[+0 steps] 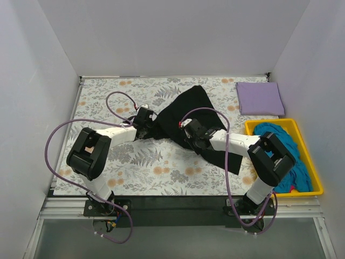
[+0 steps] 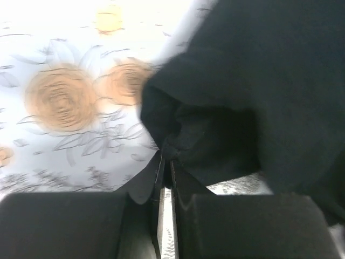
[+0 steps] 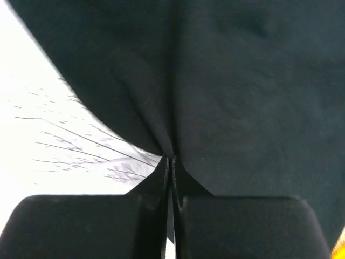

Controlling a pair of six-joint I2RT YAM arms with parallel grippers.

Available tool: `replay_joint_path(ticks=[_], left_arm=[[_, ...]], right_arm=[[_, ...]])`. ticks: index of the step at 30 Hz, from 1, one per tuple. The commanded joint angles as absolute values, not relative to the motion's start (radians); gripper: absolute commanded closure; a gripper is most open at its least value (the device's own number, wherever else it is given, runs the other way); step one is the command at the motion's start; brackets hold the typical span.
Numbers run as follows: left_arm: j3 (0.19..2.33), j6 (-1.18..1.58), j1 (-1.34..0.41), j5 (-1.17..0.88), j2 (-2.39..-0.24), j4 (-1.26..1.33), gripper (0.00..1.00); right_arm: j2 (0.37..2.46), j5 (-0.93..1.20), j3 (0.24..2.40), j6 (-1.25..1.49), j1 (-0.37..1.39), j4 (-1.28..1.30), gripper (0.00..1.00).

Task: Fold and stack the t-shirts
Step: Flatten the tshirt out

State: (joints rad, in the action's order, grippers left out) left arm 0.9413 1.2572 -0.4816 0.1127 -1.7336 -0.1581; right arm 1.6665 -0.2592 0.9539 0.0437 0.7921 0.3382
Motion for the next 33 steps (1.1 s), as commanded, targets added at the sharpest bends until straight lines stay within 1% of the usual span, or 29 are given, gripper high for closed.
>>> replay_joint_path(ticks=[1, 5, 6, 9, 12, 18, 24, 28, 30, 31, 33], left_arm=[[0.972, 1.246, -0.445, 0.271, -1.652, -0.236, 1.00], [0.995, 1.109, -0.374, 0.444, -1.473, -0.307, 1.00], [1.003, 1.029, -0.350, 0.536, -1.397, -0.313, 1.00], [1.008, 0.890, -0.316, 0.626, -1.265, -0.292, 1.00], [0.996, 0.830, -0.299, 0.672, -1.178, -0.261, 1.00], [1.012, 0.788, -0.288, 0.683, -1.117, -0.245, 1.00], [1.108, 0.860, -0.287, 0.600, -1.048, -0.416, 1.00], [1.071, 0.896, -0.288, 0.548, -1.011, -0.462, 1.00], [1.016, 0.942, -0.288, 0.561, -0.982, -0.456, 1.00], [0.994, 0.956, -0.288, 0.569, -0.968, -0.448, 1.00], [0.907, 0.979, -0.288, 0.562, -0.919, -0.399, 1.00]], right_arm=[[1.603, -0.357, 0.937, 0.055, 0.769, 0.374, 0.99], [1.481, -0.426, 0.963, 0.075, 0.695, 0.454, 0.99], [1.458, -0.423, 0.966, 0.080, 0.677, 0.459, 0.99], [1.378, -0.379, 0.971, 0.074, 0.600, 0.460, 0.99], [1.341, -0.339, 0.974, 0.063, 0.552, 0.460, 0.99], [1.310, -0.244, 0.992, 0.078, 0.535, 0.460, 0.99], [1.264, -0.117, 1.002, 0.061, 0.535, 0.479, 0.99], [1.252, -0.023, 0.997, 0.045, 0.535, 0.477, 0.99], [1.250, -0.006, 0.997, 0.038, 0.535, 0.482, 0.99], [1.244, 0.036, 0.996, 0.034, 0.535, 0.486, 0.99], [1.235, 0.048, 0.991, 0.026, 0.535, 0.498, 0.99]])
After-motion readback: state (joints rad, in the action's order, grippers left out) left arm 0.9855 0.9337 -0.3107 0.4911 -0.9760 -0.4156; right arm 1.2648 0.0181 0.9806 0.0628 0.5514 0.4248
